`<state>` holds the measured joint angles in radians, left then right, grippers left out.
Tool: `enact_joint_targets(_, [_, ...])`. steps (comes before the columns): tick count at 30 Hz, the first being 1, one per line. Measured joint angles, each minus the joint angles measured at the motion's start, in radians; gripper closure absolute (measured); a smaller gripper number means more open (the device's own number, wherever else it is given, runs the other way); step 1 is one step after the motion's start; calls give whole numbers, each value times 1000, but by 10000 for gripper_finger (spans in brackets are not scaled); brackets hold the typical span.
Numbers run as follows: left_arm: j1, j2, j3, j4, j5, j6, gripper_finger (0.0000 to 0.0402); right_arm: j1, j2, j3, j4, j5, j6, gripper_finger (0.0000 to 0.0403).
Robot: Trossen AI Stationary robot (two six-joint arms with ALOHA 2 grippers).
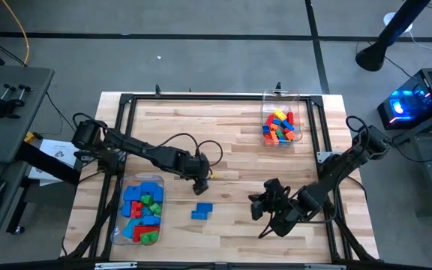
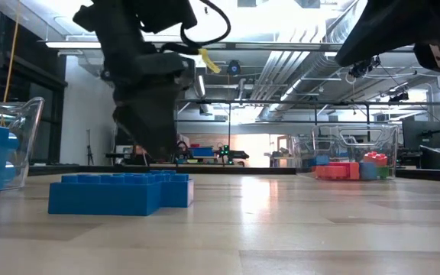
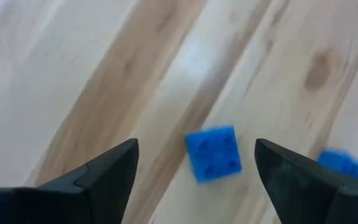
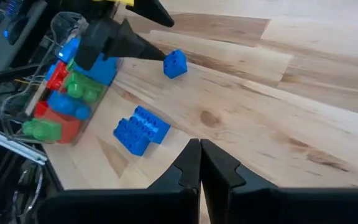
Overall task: Sort blocks by size
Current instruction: Put the small blue game piece into the top transparent bin
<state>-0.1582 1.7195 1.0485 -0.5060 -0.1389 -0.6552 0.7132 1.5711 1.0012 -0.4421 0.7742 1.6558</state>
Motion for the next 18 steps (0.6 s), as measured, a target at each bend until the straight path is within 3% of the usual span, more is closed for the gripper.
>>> enact_joint_targets(5, [-5,7,0,36,-5,-44,92,0,0,0,-26,0,0,403])
enact_joint_targets(18, [-14,118,0,55,-1,13,92,0,0,0,-49,0,2,403])
